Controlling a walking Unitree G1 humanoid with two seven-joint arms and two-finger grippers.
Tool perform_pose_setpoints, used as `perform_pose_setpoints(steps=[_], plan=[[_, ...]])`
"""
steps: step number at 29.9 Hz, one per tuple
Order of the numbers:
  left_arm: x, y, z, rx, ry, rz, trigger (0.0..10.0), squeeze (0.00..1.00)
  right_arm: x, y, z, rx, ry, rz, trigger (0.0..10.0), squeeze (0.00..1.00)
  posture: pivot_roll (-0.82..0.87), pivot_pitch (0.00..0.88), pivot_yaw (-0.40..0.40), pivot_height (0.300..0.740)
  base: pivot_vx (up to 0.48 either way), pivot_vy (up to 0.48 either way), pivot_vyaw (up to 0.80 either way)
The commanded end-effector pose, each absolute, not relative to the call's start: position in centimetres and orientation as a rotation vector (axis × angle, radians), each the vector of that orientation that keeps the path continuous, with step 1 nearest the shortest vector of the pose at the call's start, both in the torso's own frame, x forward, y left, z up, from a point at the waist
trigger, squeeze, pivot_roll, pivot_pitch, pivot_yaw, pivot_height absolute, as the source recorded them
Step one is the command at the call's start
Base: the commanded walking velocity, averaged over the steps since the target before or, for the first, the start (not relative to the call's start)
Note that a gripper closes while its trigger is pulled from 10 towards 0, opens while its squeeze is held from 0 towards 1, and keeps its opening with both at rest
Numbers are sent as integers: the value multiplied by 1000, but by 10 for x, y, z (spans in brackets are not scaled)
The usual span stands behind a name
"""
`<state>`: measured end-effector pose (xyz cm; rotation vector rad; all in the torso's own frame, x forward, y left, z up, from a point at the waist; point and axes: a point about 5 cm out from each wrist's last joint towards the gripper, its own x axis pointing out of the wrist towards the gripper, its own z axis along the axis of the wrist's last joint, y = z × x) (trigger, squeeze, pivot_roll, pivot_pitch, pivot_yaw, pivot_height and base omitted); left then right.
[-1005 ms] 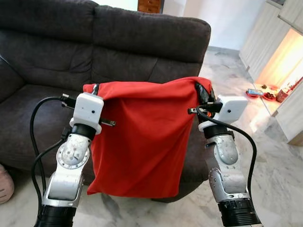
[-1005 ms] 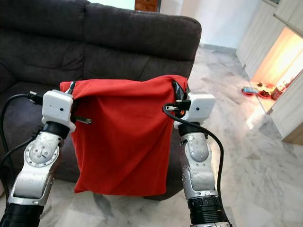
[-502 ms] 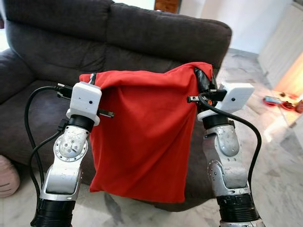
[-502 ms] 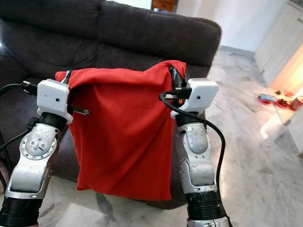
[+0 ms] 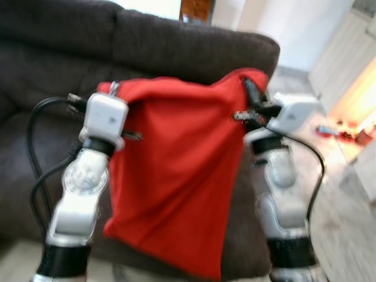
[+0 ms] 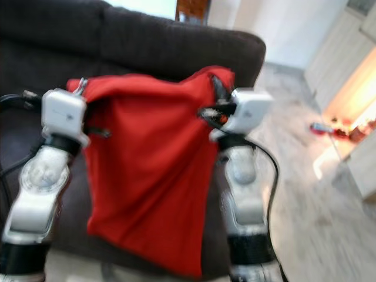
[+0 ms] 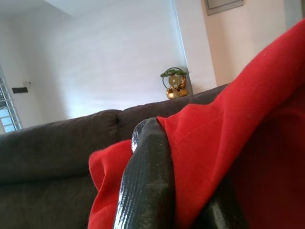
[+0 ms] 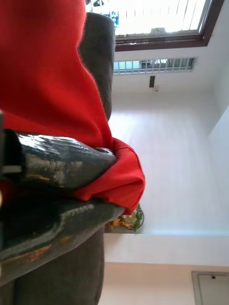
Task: Move the pillow to the sofa from floor
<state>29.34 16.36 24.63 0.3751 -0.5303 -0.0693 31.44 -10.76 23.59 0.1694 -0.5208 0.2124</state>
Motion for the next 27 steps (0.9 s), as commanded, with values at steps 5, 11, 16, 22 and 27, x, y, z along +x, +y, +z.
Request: perform_pose_setpoints(steps=[5,11,16,22,27], plan=[[289,144,251,372,-561,-164,10000,0,311,-117,244,165,-562,188,10000,0,147,0,-128,740,401,0,0],[291,140,227,335,-441,-244,10000,0,316,-110,223,129,-453,244,10000,0,148,0,-130,740,0,0,0],[290,132,210,336,-336,-346,10000,0,317,-100,209,79,-382,315,10000,0,153,0,-135,740,0,0,0],[288,129,191,371,-228,-401,10000,0,320,-95,195,14,-297,365,10000,0,153,0,-137,740,0,0,0],[289,133,179,420,-153,-409,10000,0,317,-90,185,-57,-264,410,10000,0,151,0,-137,740,0,0,0]])
